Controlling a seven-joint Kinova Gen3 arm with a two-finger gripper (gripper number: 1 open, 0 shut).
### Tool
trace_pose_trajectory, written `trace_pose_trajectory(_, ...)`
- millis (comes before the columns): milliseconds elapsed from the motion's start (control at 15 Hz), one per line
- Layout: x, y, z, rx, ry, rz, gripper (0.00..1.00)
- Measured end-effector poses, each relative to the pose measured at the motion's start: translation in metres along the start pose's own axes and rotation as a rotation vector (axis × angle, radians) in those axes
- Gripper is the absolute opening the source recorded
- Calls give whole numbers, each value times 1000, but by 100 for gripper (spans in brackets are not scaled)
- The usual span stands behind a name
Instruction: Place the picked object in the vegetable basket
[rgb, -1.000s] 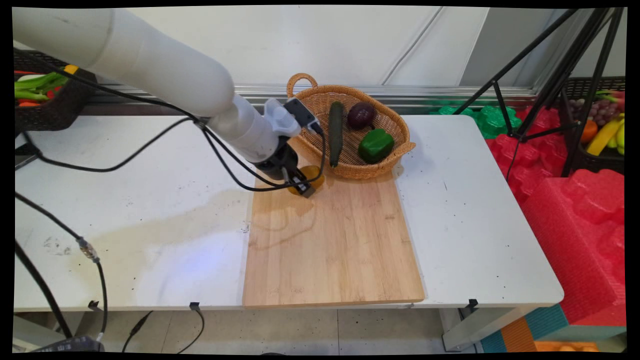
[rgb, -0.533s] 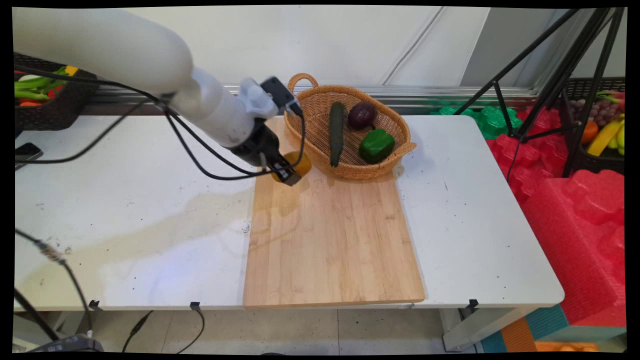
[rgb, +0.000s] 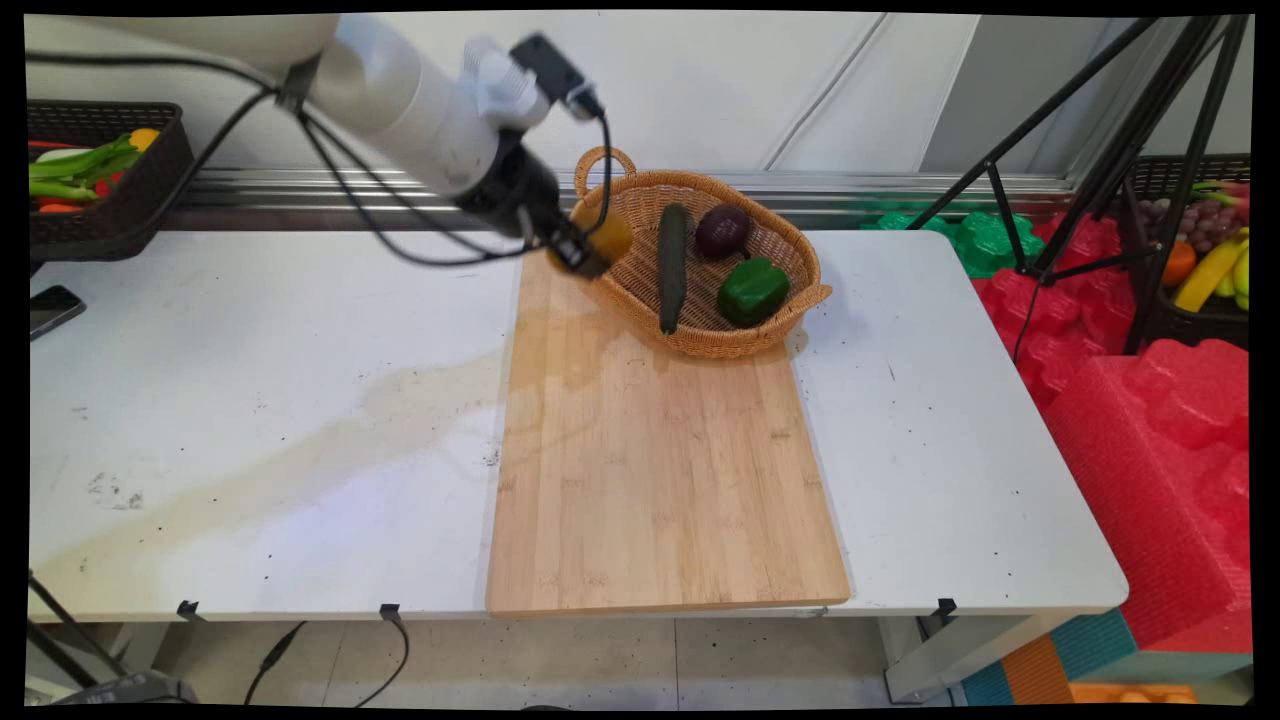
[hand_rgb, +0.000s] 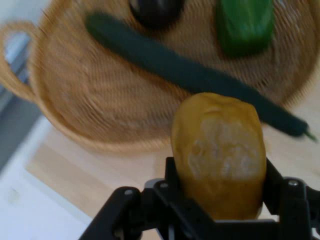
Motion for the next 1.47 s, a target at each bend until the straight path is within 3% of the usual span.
trace_pose_trajectory(400, 52, -28, 14, 83, 44, 38, 0)
trace_pose_trajectory(800, 82, -53, 70, 115, -3, 63, 0)
trace_pose_trajectory(1200, 85, -71, 135, 96, -106, 108, 0)
trace_pose_trajectory(1467, 80, -77, 163, 71, -147, 136, 0)
